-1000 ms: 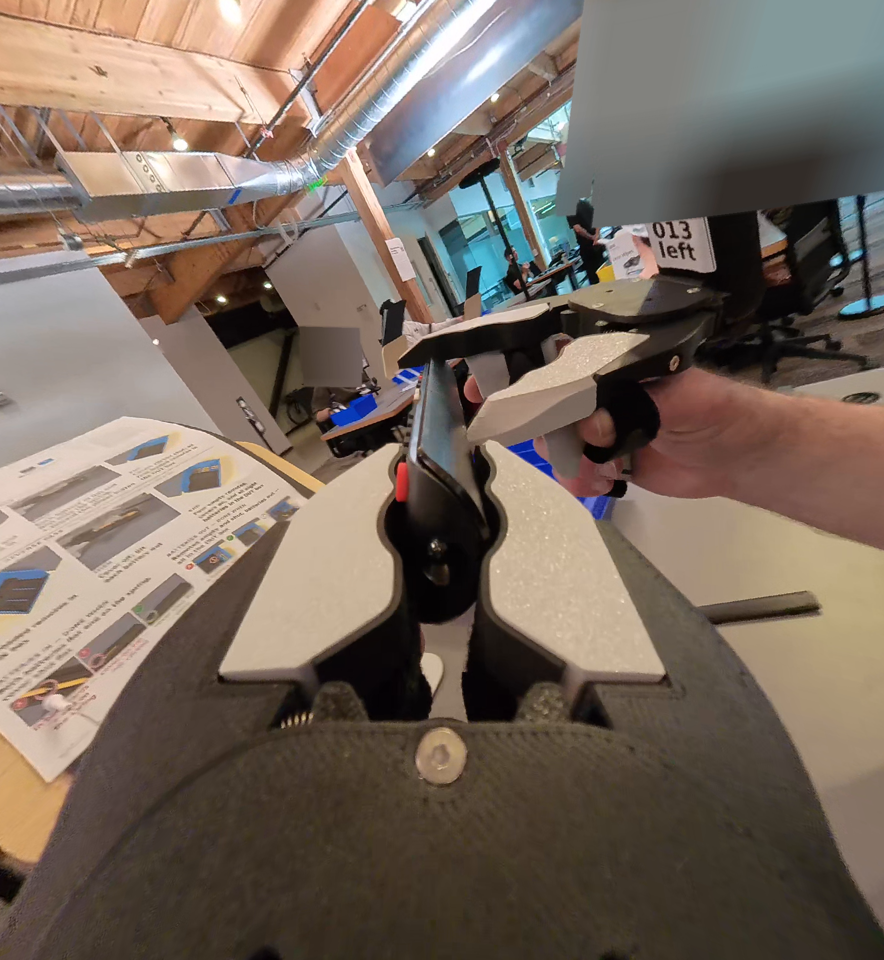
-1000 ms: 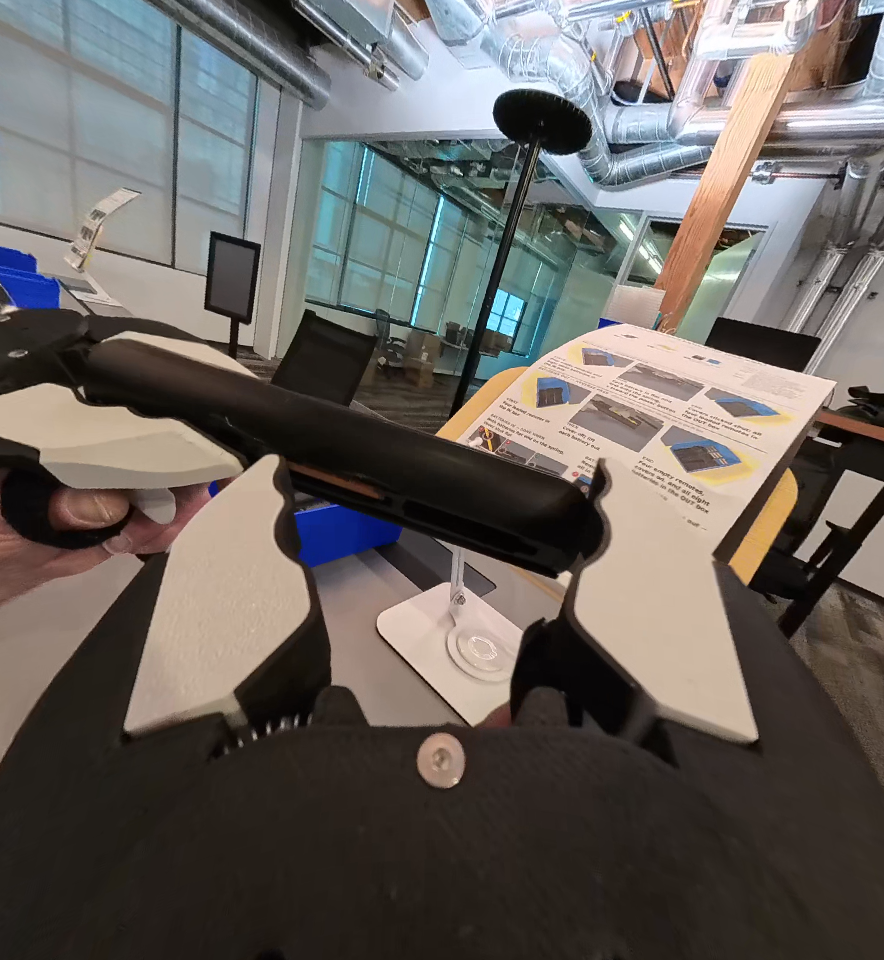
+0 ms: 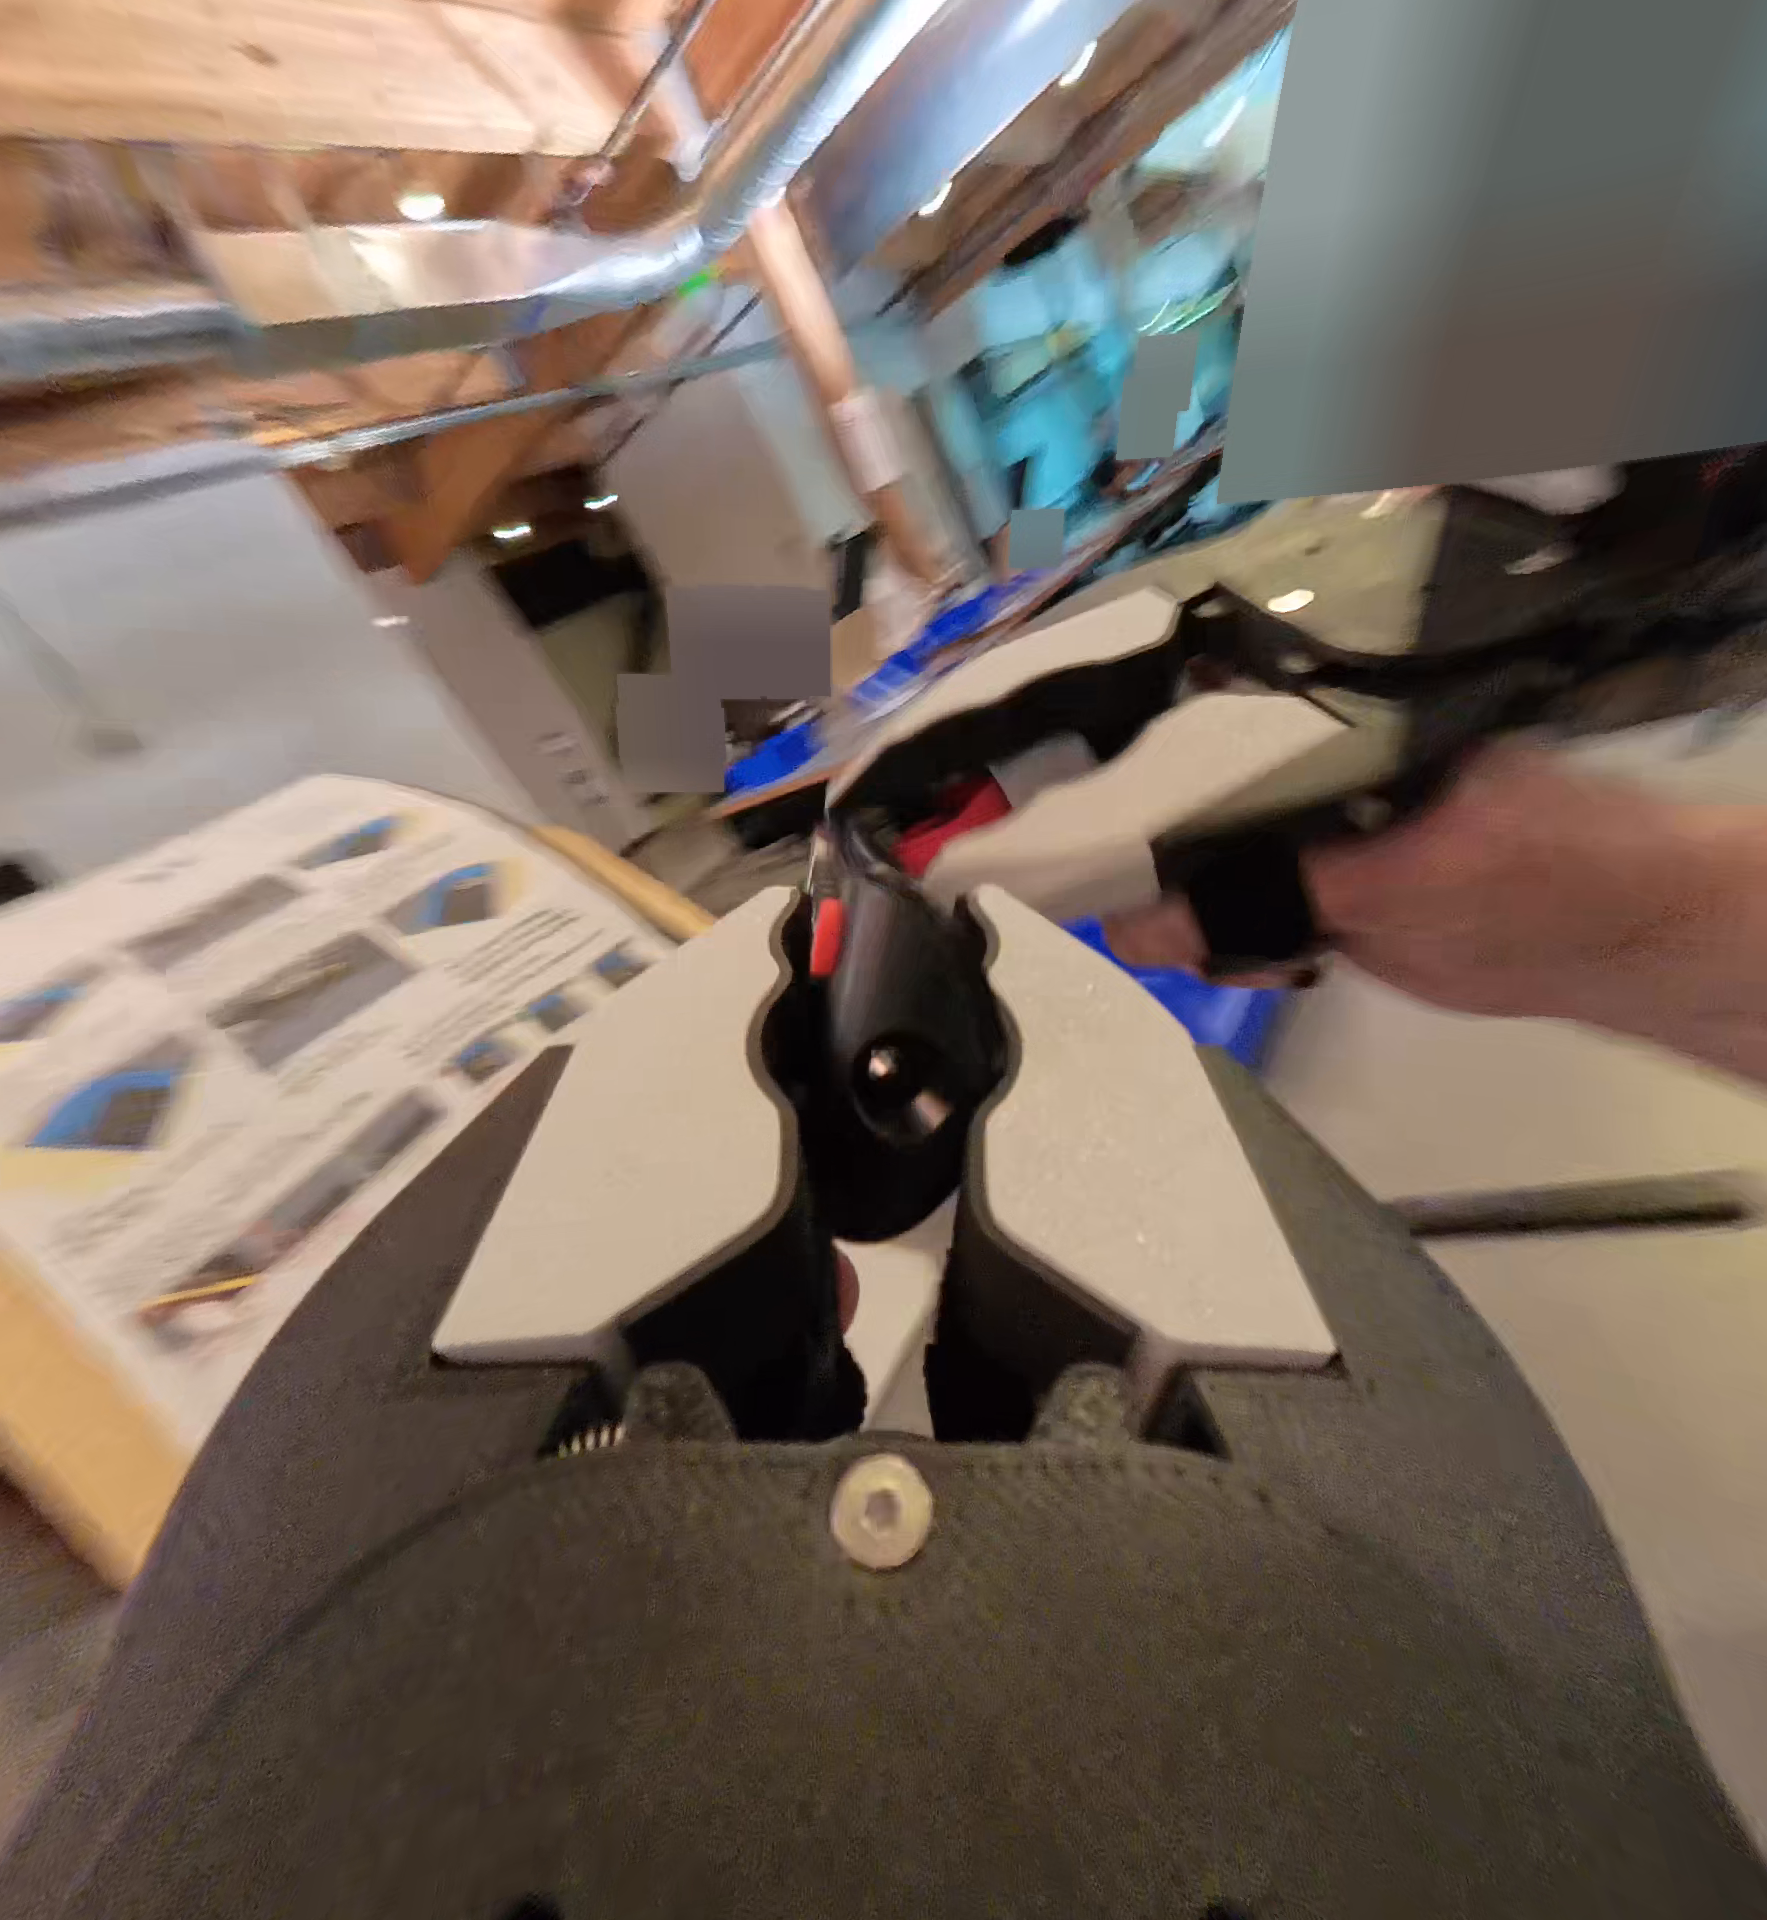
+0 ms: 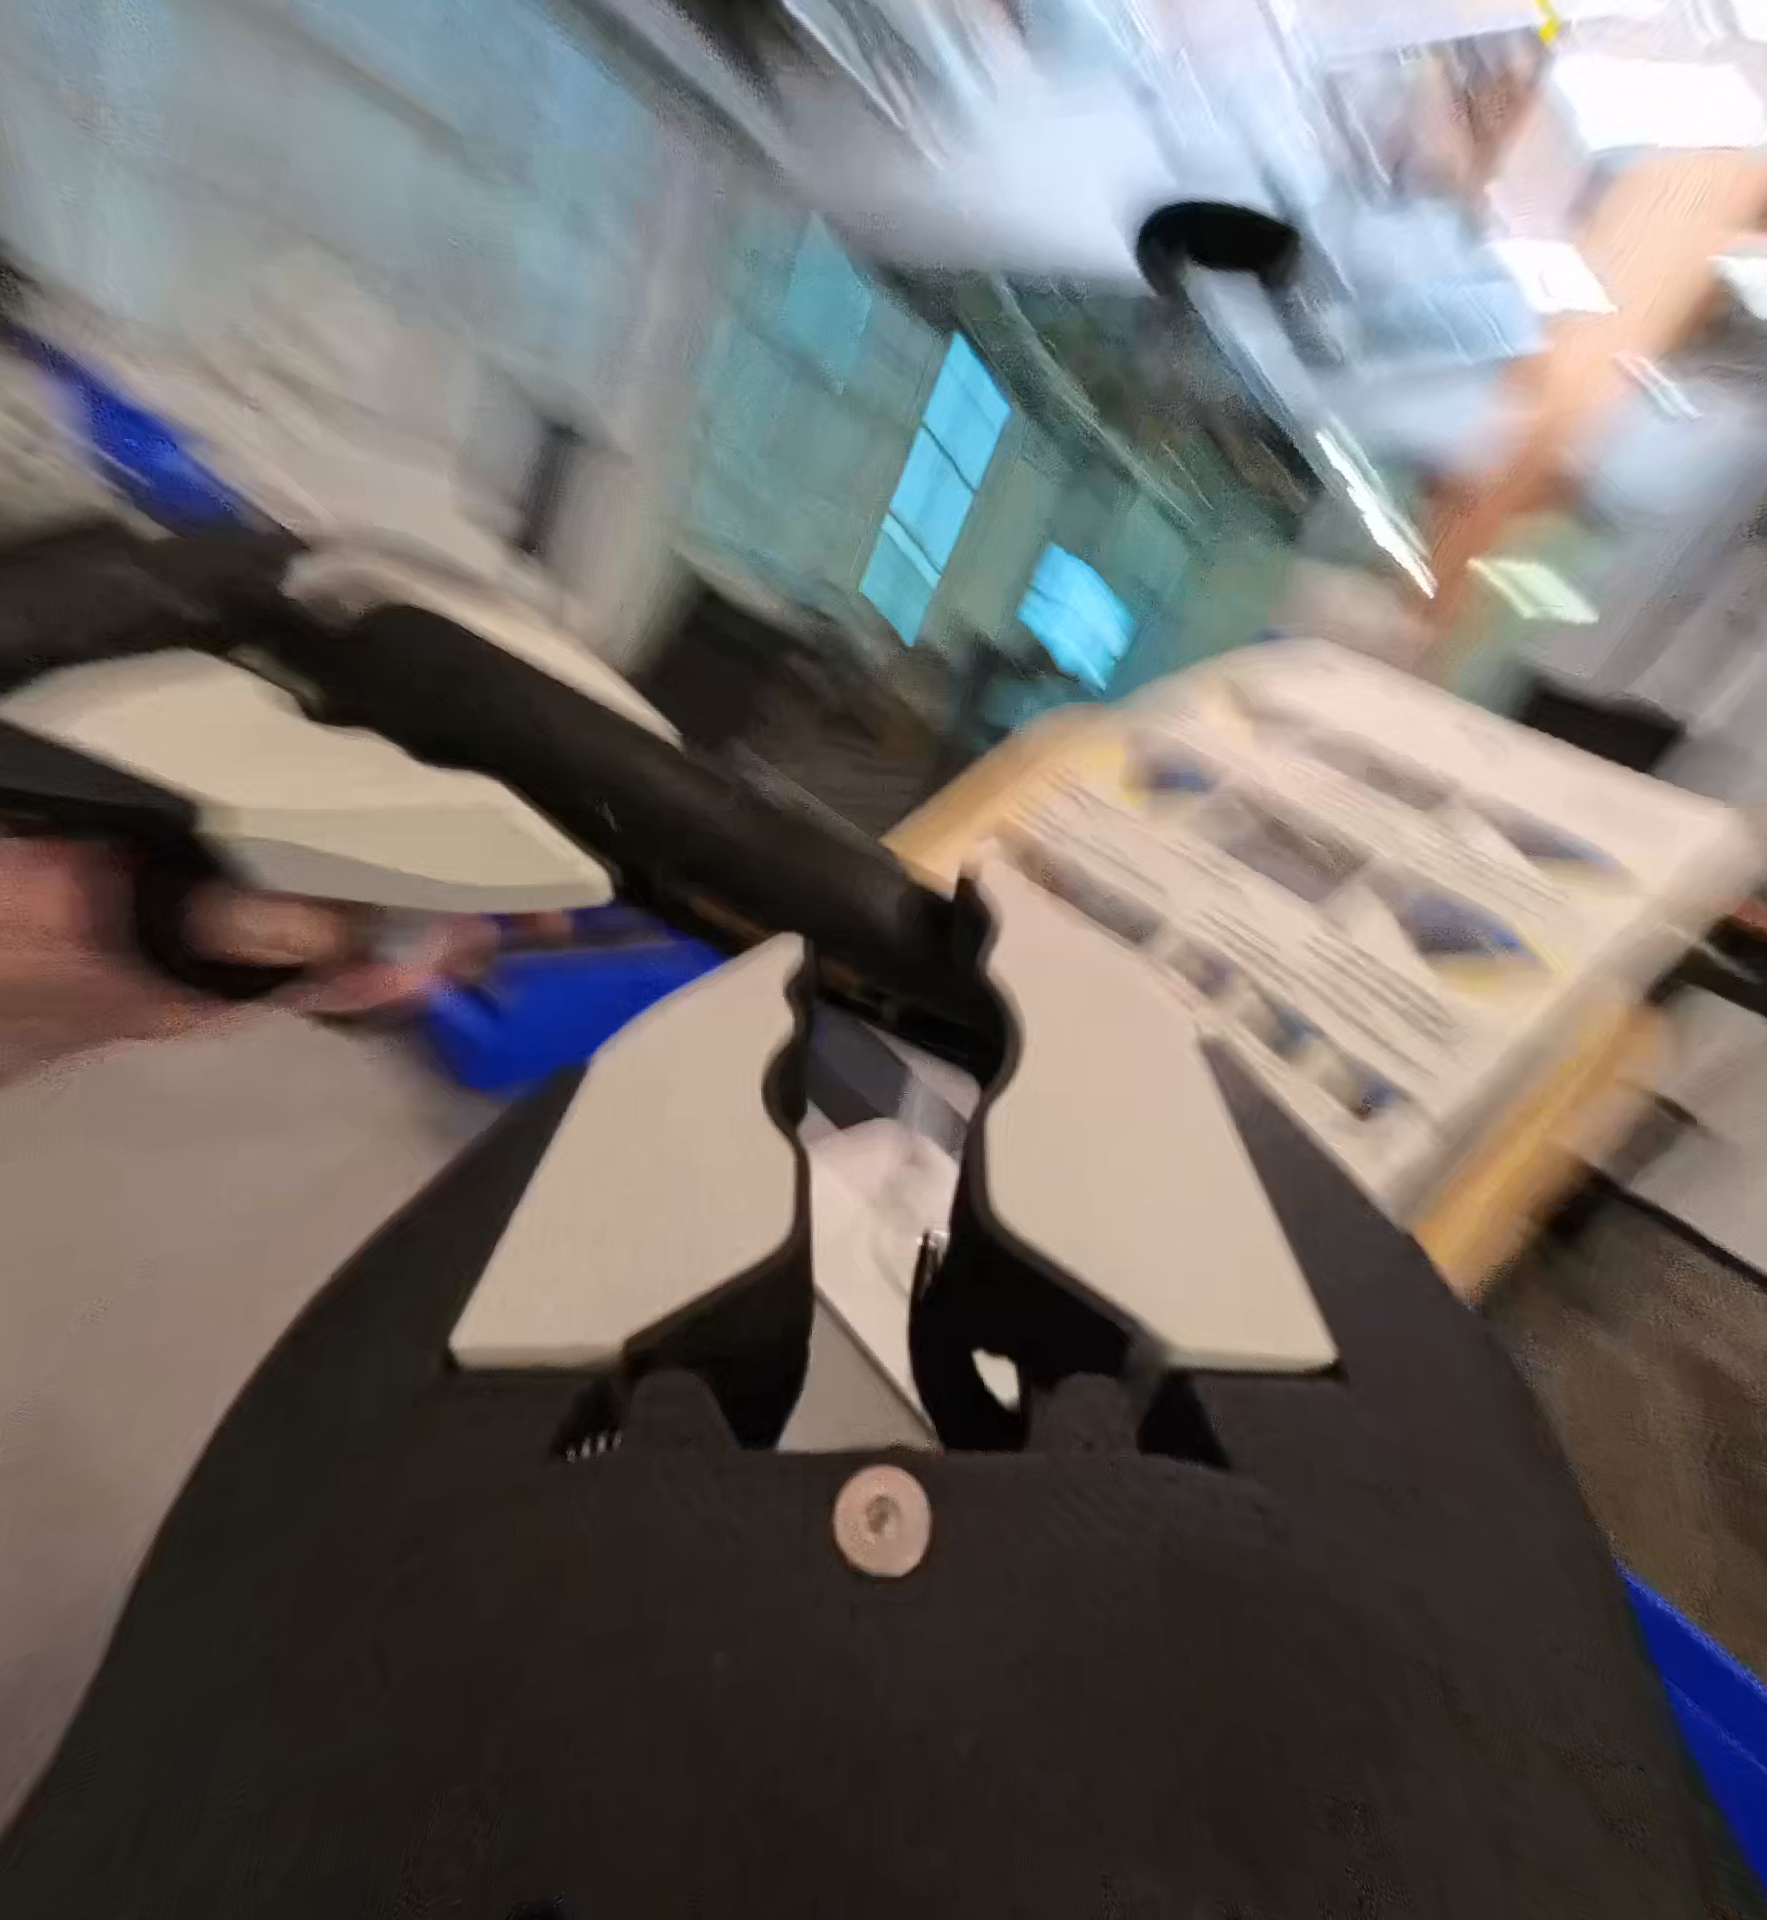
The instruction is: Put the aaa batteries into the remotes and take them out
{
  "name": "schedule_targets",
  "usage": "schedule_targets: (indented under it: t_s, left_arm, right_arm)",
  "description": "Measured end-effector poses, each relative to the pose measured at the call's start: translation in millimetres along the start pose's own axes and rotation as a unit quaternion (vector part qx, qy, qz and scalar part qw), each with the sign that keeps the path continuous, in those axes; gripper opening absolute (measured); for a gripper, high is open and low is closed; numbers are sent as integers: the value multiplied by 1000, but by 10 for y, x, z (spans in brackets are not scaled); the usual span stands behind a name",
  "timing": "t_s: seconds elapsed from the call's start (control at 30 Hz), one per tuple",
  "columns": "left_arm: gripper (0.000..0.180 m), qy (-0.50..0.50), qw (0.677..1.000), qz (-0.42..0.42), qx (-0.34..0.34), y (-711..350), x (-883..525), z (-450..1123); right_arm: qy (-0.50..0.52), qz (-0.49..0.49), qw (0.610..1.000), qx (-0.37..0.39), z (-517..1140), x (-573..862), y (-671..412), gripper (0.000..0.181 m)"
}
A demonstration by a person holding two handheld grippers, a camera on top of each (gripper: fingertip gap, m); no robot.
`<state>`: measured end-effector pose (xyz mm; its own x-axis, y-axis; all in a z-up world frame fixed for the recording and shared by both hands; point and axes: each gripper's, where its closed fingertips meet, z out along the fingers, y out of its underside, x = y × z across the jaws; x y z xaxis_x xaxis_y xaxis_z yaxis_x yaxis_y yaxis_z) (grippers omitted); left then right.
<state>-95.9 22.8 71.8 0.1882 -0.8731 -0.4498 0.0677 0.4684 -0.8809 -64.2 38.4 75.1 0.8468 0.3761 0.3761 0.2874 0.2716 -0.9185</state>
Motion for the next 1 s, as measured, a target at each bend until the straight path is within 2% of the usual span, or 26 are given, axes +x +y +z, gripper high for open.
schedule_targets:
  t_s: [0.03,0.07,0.1,0.13,0.2,0.23,0.27,0.3,0.33,0.4,0.5,0.57,0.63,0.73,0.8,1.0]
  left_arm:
    - [30,-29,999,34,-27,96,-17,51]
    - [26,-37,998,47,-27,124,-50,46]
    - [25,-12,1000,-1,-13,111,-83,15]
    - [24,13,998,-62,1,77,-124,-15]
    - [25,-9,999,-43,-3,100,-227,-30]
    - [24,1,998,-55,0,102,-240,-37]
    - [25,27,994,-102,11,91,-243,-43]
    - [24,48,988,-146,18,101,-258,-44]
    - [24,55,984,-172,15,145,-288,-40]
    - [24,74,975,-207,-1,223,-289,-20]
    - [24,118,967,-228,-3,213,-160,1]
    - [25,132,970,-204,-13,220,-81,5]
    - [25,132,978,-159,-16,201,-34,-3]
    - [25,149,978,-141,-42,218,-2,-29]
    - [25,170,974,-134,-66,266,28,-58]
    - [25,200,961,-96,-165,560,111,-115]
  right_arm:
    - [15,-32,999,-36,145,-114,118,25]
    - [1,-16,998,-54,243,-196,197,29]
    - [-29,20,998,-44,278,-255,174,64]
    - [-36,48,998,-20,245,-223,77,72]
    - [-11,47,999,-4,138,-66,8,78]
    - [0,58,998,-5,103,22,33,88]
    - [8,63,998,-17,88,89,97,95]
    - [10,47,998,-43,83,114,190,97]
    - [19,5,998,-68,72,116,254,91]
    - [4,-49,997,-64,68,-14,218,72]
    - [-37,-29,994,-95,176,-170,344,75]
    - [-56,-20,992,-114,202,-222,466,67]
    - [-85,2,991,-106,201,-291,465,52]
    - [-134,35,986,-92,211,-423,475,36]
    - [-156,62,983,-69,234,-491,445,36]
    - [-198,72,972,-103,299,-685,683,25]
